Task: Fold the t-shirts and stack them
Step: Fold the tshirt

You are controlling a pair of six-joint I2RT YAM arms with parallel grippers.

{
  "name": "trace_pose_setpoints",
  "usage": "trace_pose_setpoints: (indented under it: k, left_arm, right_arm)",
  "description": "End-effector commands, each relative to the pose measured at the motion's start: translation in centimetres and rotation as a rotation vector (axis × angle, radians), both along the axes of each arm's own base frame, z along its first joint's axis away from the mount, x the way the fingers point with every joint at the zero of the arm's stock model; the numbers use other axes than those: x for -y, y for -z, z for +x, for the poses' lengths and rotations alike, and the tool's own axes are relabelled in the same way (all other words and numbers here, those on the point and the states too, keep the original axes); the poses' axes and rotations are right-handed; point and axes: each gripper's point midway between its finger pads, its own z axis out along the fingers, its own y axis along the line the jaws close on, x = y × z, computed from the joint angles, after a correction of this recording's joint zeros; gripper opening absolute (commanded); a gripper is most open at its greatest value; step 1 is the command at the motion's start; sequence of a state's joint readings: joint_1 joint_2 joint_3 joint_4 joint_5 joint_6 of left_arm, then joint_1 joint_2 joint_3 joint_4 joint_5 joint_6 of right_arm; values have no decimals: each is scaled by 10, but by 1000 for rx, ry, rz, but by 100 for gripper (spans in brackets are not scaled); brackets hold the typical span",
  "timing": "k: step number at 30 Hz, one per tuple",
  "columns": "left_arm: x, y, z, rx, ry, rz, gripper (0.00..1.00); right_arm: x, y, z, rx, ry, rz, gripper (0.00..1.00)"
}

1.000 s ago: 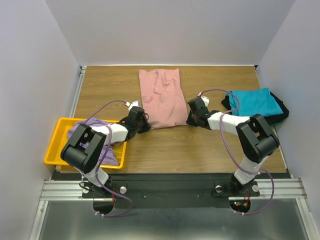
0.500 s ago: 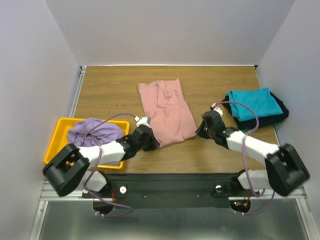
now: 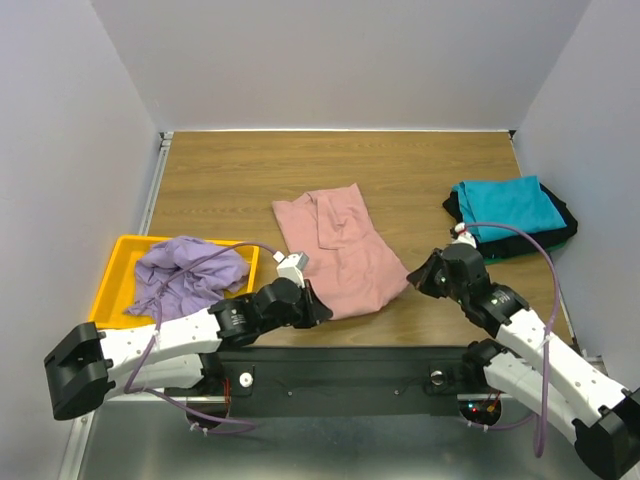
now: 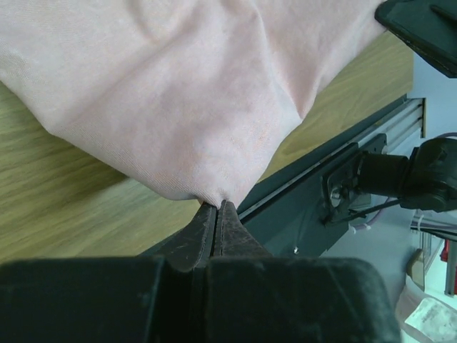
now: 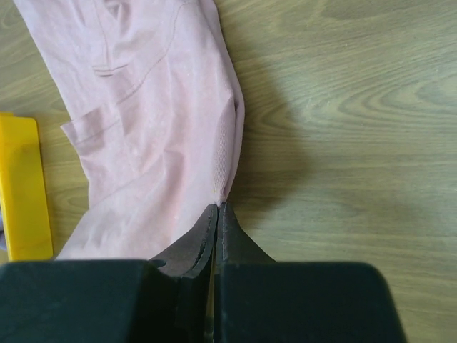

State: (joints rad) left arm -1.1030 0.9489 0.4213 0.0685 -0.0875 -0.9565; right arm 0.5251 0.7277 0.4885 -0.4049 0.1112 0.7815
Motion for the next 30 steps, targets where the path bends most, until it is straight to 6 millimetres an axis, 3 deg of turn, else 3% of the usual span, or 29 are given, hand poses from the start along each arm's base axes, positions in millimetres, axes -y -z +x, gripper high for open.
trace_pose_setpoints:
  k: [1,6,7,13,20,21,22,24,26,28,30]
  left_arm:
    - [6,-41,3,50,-6,-91,0]
    - [-12,-64,31,152,-149,-61,0]
    - [-12,-73,35,167,-166,-67,0]
    - [-25,-96,71,240,-275,-40,0]
    - [-50,-103,120,248,-373,-20,0]
    - [-56,-109,129,266,-398,-23,0]
    - [-58,-109,134,274,-405,-10,0]
    - [-70,-122,149,328,-443,24,0]
    - [-76,-132,163,350,-466,44,0]
    - [-83,-128,175,343,-482,72,0]
    - [-85,-129,183,344,-485,76,0]
  right_arm:
    - [-2,-32,11,58,1,-16,1]
    - [2,-50,39,92,66,-77,1]
    - [2,-63,47,119,84,-82,1]
    - [-19,-105,89,217,65,-80,1]
    - [-35,-130,134,268,73,-131,1]
    - [-38,-124,143,256,66,-160,1]
    - [-42,-139,151,285,66,-154,0]
    - [-47,-135,163,278,63,-181,1]
    - [-53,-148,174,301,60,-179,0]
    - [-59,-143,187,297,53,-199,0]
    - [-64,-152,197,315,46,-203,0]
